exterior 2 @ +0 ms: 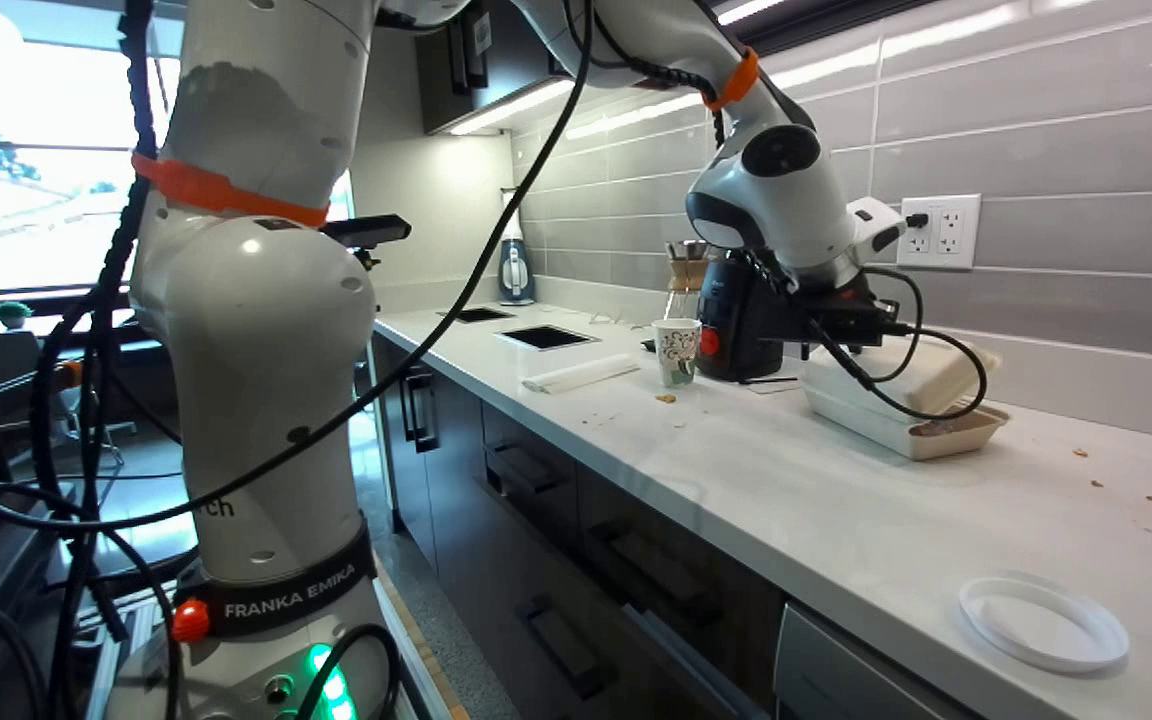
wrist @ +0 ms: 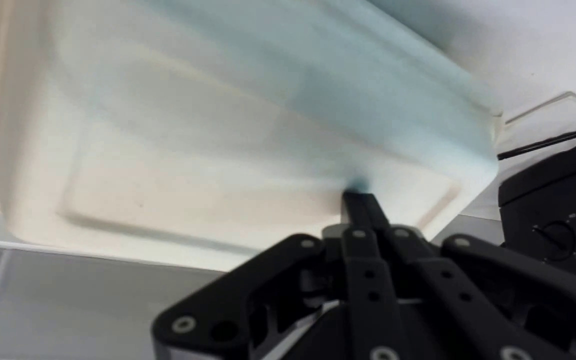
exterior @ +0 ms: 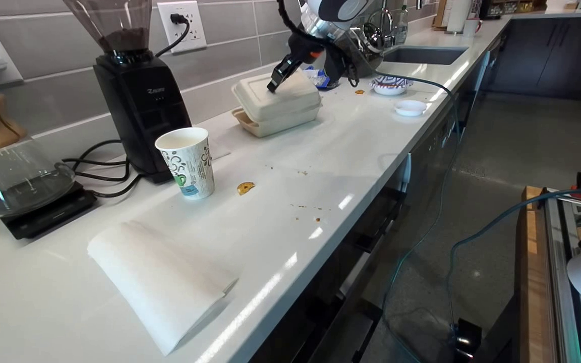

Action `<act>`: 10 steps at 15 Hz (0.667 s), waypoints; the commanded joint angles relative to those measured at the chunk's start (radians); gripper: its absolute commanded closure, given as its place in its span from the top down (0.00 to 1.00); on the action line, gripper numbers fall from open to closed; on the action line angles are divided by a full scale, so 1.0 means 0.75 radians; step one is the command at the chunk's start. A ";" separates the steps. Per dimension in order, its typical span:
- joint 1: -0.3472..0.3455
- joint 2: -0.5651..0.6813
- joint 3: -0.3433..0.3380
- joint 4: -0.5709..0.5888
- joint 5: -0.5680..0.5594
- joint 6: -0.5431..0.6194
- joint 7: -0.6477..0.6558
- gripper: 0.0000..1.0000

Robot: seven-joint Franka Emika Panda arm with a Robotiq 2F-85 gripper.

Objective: Close the food pack.

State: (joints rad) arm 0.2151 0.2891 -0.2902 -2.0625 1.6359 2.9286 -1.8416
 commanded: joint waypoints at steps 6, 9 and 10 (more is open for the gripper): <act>0.028 0.241 0.011 0.170 -0.036 0.135 0.023 0.00; 0.056 0.274 0.007 0.183 -0.146 0.173 0.095 0.00; 0.068 0.281 0.003 0.179 -0.193 0.184 0.130 0.00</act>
State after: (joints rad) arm 0.2398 0.4403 -0.2817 -1.9439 1.5772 3.0277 -1.8210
